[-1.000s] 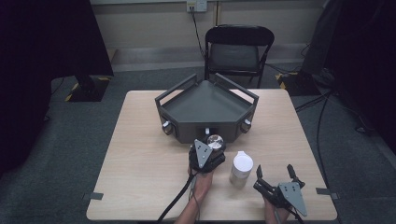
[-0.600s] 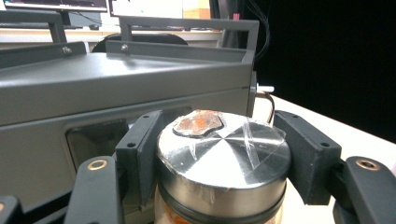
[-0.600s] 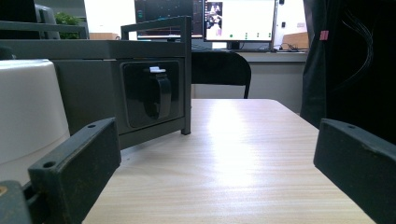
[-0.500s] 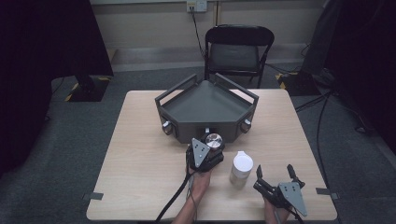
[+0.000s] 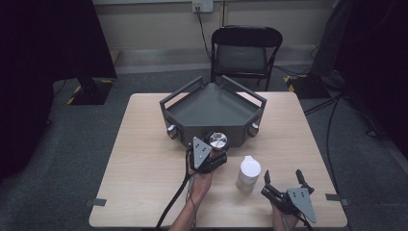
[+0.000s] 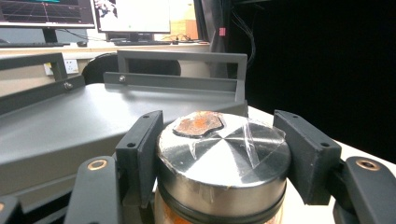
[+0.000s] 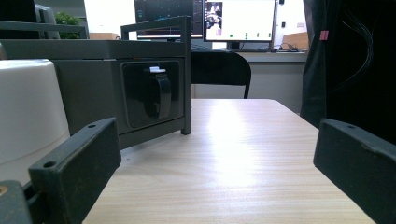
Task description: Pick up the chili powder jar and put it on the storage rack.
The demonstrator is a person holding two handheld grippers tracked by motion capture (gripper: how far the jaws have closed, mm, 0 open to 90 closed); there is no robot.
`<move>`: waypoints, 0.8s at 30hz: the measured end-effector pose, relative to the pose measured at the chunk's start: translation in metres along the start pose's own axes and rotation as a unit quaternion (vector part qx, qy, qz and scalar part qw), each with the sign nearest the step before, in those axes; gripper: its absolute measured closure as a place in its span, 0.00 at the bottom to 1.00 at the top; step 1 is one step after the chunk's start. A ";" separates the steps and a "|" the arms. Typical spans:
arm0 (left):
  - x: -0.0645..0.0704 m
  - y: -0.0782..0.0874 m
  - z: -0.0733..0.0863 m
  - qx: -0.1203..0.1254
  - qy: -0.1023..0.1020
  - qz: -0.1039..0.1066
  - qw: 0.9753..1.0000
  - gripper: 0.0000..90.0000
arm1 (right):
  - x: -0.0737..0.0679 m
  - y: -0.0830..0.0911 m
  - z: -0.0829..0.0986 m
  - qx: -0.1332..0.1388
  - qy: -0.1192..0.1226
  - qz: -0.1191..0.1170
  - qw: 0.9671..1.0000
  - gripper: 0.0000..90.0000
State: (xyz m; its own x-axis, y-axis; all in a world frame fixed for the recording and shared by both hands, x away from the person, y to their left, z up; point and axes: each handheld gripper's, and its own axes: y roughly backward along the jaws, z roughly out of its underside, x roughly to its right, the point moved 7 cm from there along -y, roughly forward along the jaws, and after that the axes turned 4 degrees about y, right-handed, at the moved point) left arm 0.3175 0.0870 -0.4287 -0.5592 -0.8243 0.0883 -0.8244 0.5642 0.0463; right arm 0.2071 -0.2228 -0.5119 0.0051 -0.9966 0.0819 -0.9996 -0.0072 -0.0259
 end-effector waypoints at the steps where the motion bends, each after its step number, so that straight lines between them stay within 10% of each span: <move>1: -0.002 0.001 -0.002 0.003 0.001 0.003 1.000 0.39 | 0.000 0.000 0.000 0.000 0.000 0.000 1.000 0.00; 24: -0.030 0.003 -0.061 0.012 0.003 0.017 1.000 0.39 | 0.000 0.000 0.000 0.000 0.000 0.001 1.000 0.00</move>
State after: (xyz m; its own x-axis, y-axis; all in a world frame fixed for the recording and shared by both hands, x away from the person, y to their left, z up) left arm 0.3366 0.1164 -0.3701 -0.5866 -0.8042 0.0953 -0.8066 0.5907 0.0198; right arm 0.2071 -0.2226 -0.5119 0.0028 -0.9967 0.0814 -0.9996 -0.0050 -0.0260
